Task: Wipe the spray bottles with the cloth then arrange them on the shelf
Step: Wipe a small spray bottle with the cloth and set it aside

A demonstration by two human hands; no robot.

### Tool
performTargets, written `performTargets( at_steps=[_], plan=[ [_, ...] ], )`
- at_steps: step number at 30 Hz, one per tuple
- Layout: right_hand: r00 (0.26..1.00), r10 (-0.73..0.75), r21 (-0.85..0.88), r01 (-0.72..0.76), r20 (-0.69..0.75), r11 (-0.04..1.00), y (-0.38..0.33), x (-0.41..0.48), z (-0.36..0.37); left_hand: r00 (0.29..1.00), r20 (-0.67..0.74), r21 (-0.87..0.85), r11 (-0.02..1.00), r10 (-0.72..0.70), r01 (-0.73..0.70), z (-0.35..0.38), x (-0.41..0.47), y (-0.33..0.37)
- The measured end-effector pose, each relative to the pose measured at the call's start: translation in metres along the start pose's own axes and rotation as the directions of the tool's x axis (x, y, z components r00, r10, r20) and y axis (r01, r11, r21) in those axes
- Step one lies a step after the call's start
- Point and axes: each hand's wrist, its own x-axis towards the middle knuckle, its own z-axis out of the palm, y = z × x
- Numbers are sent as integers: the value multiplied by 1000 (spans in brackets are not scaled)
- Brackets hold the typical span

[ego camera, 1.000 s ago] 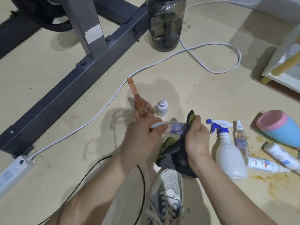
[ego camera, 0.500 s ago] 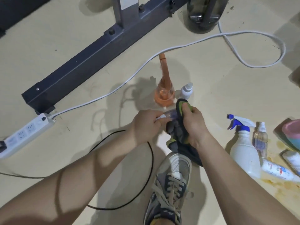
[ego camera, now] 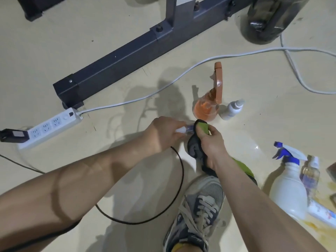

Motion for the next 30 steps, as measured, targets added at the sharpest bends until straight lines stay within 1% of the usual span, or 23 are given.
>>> performTargets(
  at_steps=[1,2,4,5,6,7,8,10,12,14,15,17,19,20,22,23,24,25,26,27,28,29,30],
  plan=[
    [999,14,-4,-14,-30,1000,0,2,0,1000,-8,2,1000,0,0,0,-1,0],
    [997,6,-53,-10,-83,999,1,4,1,1000,-20,-8,1000,-1,1,0,-3,-2],
    [981,-75,-243,30,-180,970,6,6,1,999,-47,-63,998,-10,7,2,-5,-11],
    [976,-118,-313,56,-183,948,6,5,2,998,-55,-114,993,-35,29,2,-6,-16],
    [976,-153,-318,98,-153,943,7,5,4,996,-62,-177,983,-68,57,1,-6,-20],
    [985,-142,-272,111,-97,956,6,5,6,993,-60,-238,967,-105,88,-1,-6,-23],
    [995,-89,-170,80,-43,982,3,4,9,990,-57,-292,951,-125,103,-2,-6,-23],
    [995,96,30,-96,3,995,1,12,11,990,-42,-354,929,-131,108,-5,-5,-15],
    [970,234,185,-242,65,952,3,19,3,992,-41,-351,932,-117,95,-6,-4,-5],
    [957,266,272,-287,112,919,9,19,-4,993,-36,-357,930,-110,90,-8,1,3],
    [963,254,260,-270,95,927,9,16,-5,991,-26,-379,919,-129,109,-10,5,6],
    [988,150,87,-146,-44,985,1,4,-7,973,19,-468,858,-229,212,-15,14,9],
    [985,-82,-137,61,-150,989,-10,-12,-3,932,117,-556,755,-344,348,-17,21,6],
    [968,-203,-267,158,-151,951,-15,-20,-2,901,186,-595,685,-392,421,-16,24,5],
    [909,-404,-499,305,-102,811,-16,-29,1,801,357,-661,476,-481,580,-14,24,4],
    [878,-475,-552,364,-66,750,-15,-30,1,736,435,-666,364,-519,651,-13,23,5],
    [851,-524,-558,425,-20,713,-13,-30,0,684,487,-658,287,-543,697,-13,22,6],
    [832,-555,-534,479,23,697,-11,-27,-1,660,510,-643,265,-552,718,-10,21,7],
    [832,-552,-504,498,50,705,-8,-21,-4,658,512,-625,286,-553,726,-6,21,7],
    [852,-520,-476,482,58,736,-9,-16,-9,672,498,-606,334,-547,722,-2,22,8],
    [882,-469,-457,435,43,776,-8,-10,-14,695,475,-595,385,-539,705,1,23,9],
    [917,-399,-427,358,-9,830,-5,-5,-21,723,444,-595,429,-529,679,4,25,10],
    [950,-302,-341,258,-81,904,-3,-1,-27,758,403,-610,467,-513,640,7,26,12]
  ],
)
